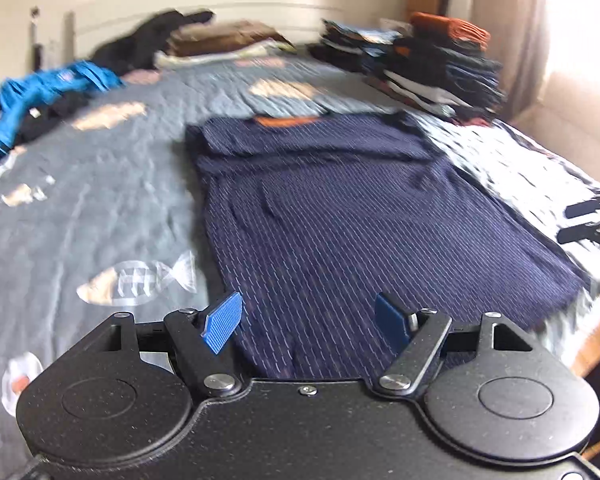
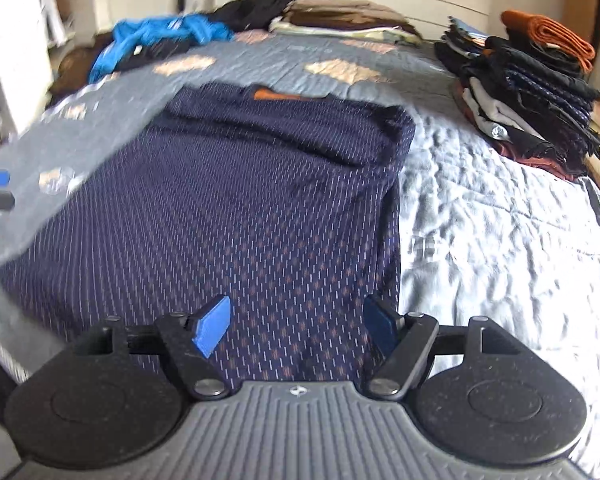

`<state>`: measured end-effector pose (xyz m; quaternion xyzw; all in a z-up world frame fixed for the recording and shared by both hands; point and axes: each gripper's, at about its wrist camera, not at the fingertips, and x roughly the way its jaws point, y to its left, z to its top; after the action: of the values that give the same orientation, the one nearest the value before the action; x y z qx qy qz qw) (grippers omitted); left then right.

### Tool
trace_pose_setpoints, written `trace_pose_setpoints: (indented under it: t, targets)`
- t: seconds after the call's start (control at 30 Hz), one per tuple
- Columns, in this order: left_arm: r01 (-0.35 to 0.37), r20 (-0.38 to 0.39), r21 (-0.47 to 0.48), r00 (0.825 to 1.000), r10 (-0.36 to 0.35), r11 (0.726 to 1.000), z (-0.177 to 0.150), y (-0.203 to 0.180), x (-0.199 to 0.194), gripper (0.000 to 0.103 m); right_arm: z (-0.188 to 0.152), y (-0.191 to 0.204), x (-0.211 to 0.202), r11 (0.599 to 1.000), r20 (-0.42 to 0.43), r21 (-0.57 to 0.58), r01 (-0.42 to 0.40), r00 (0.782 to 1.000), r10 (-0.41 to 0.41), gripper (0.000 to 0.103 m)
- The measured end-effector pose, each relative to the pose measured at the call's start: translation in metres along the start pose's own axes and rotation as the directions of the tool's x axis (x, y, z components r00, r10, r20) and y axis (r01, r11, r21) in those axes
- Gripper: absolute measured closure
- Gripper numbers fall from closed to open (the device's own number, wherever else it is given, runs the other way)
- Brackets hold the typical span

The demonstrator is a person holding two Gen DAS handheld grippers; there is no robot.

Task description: Fold clothes

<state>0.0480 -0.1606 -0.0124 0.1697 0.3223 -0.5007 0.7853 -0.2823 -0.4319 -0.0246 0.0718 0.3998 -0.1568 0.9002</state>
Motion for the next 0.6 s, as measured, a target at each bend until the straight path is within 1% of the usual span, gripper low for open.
trace_pose_setpoints:
  t: [0.1,0.17,0.23,0.27,0.3,0.37,0.47,0.53,0.6]
  targets:
    - [0.028,-0.052,-0.023,0.998,-0.029,0.999,-0.011,0.016,-0.005,0.033,-0.012,-0.016,-0.002,0.998,-0.046,0.059,-0.037,0.998,0.040,0.030]
    - [0.016,-0.061,-0.033,0.998,-0.018,0.999,-0.019,0.023,-0.007,0.042,-0.018,-0.027,-0.005,0.994,-0.069,0.102,-0.041,0.996,0.048,0.030]
    - [-0.029,-0.064,0.013,0.997,0.030,0.999,-0.029,0.022,-0.010,0.042,-0.023,-0.035,-0.007,0.992,-0.089,0.121,-0.023,0.995,0.034,0.030]
    - [-0.056,-0.068,0.066,0.996,0.061,0.996,-0.035,0.017,-0.010,0.042,-0.025,-0.040,-0.008,0.991,-0.100,0.130,-0.014,0.995,0.027,0.030]
    - [-0.084,-0.071,0.129,0.993,0.094,0.988,-0.040,0.012,-0.009,0.042,-0.028,-0.039,-0.010,0.993,-0.107,0.114,-0.004,0.994,0.016,0.030]
    - [-0.095,-0.085,0.219,0.990,0.115,0.971,-0.051,0.001,-0.006,0.042,-0.032,-0.032,-0.015,0.999,-0.117,0.038,0.014,0.993,-0.009,0.030]
    - [-0.074,-0.117,0.286,0.987,0.112,0.955,-0.062,-0.007,0.000,0.042,-0.036,-0.018,-0.020,0.997,-0.138,-0.080,0.017,0.990,-0.028,0.030]
    - [-0.057,-0.134,0.285,0.986,0.099,0.957,-0.066,-0.007,0.002,0.042,-0.038,-0.010,-0.020,0.989,-0.160,-0.148,-0.004,0.987,-0.020,0.030]
    - [-0.041,-0.125,0.257,0.989,0.075,0.966,-0.066,-0.003,-0.001,0.043,-0.041,-0.007,-0.019,0.983,-0.195,-0.182,-0.022,0.981,-0.014,0.030]
